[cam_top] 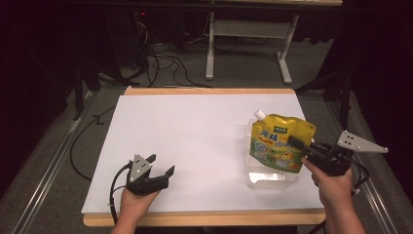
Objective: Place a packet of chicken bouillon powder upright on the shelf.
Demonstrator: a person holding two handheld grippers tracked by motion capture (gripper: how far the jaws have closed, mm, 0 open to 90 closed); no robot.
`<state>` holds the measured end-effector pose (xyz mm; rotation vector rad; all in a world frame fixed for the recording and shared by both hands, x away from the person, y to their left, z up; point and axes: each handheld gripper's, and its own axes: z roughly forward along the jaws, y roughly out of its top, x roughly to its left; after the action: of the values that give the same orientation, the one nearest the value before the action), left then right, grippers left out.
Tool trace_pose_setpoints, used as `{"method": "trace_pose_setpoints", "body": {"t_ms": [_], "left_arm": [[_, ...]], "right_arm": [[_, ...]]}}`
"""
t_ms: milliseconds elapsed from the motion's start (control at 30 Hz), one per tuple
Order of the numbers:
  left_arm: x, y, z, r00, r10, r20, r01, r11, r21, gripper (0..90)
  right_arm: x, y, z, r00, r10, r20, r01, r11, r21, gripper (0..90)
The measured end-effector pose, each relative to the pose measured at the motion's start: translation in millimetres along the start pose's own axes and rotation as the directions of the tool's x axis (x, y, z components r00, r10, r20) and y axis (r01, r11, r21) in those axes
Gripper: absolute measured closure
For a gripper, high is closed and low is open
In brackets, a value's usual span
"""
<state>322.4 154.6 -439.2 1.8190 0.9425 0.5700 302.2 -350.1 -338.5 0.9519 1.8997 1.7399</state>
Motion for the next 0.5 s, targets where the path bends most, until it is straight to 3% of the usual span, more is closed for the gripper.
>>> {"method": "trace_pose_setpoints", "body": {"t_ms": [500], "left_arm": [[-0.3, 0.1, 0.9, 1.0, 0.004, 0.002, -0.004, 1.0, 0.004, 23.1]], "right_arm": [[2.4, -10.2, 2.6, 0.9999, 0.011, -0.003, -0.011, 1.0, 0.02, 90.0]]}}
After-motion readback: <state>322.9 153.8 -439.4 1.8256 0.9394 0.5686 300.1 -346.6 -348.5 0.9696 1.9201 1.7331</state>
